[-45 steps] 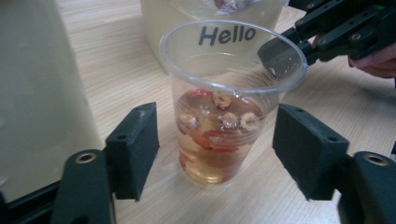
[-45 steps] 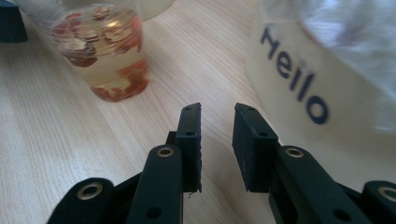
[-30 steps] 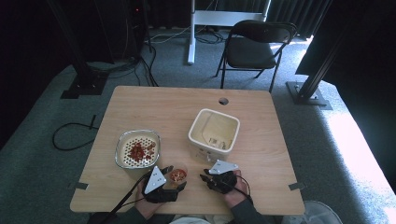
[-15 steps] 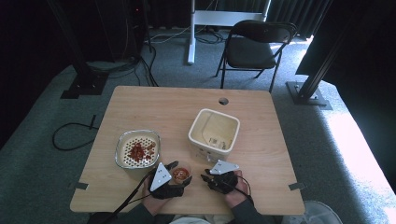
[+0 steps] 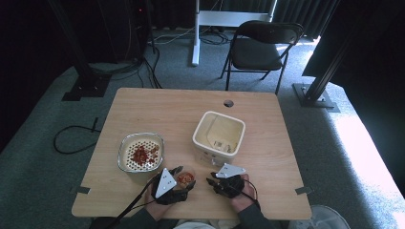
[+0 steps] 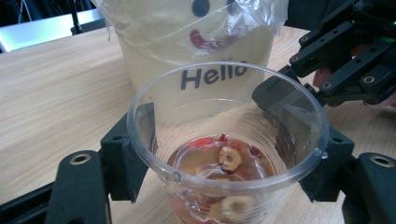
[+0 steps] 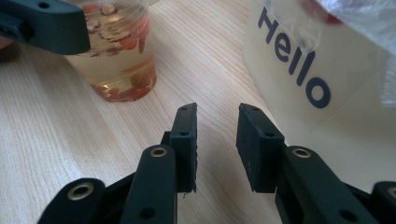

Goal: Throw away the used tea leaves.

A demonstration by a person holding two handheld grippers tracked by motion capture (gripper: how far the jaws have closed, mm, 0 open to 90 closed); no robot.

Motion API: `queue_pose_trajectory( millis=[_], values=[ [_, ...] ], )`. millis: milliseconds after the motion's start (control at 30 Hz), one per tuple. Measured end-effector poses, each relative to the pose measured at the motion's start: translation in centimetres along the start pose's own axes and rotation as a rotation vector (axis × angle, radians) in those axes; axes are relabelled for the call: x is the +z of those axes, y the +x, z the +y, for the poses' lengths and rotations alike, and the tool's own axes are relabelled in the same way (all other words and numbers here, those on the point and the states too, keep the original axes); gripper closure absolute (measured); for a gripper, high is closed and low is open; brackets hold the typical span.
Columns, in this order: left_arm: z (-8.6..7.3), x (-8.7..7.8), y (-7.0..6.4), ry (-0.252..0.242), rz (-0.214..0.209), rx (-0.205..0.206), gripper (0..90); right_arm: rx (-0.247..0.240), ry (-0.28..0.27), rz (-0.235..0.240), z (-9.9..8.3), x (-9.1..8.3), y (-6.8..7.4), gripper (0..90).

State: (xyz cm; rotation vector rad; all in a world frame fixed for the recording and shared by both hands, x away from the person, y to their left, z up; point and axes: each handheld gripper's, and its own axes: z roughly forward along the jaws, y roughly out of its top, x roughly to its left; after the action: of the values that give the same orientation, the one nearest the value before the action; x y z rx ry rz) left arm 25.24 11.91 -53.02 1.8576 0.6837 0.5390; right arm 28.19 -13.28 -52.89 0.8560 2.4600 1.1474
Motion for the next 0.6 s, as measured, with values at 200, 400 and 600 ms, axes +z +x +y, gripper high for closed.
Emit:
queue_pose_trajectory(
  millis=[200,400,600],
  values=[
    [0.2,-0.2,0.1,0.004,-0.023,-0.023,31.5,0.006,0.001,-0.008,-0.1,-0.1,-0.2,67.9],
    [0.7,-0.6,0.2,-0.004,-0.033,-0.038,32.1,0.013,0.003,-0.018,-0.3,-0.2,-0.6,67.4],
    [1.4,-1.5,-0.2,-0.016,-0.058,-0.039,32.2,0.021,0.004,-0.027,-0.5,-0.5,-1.0,66.7]
  ],
)
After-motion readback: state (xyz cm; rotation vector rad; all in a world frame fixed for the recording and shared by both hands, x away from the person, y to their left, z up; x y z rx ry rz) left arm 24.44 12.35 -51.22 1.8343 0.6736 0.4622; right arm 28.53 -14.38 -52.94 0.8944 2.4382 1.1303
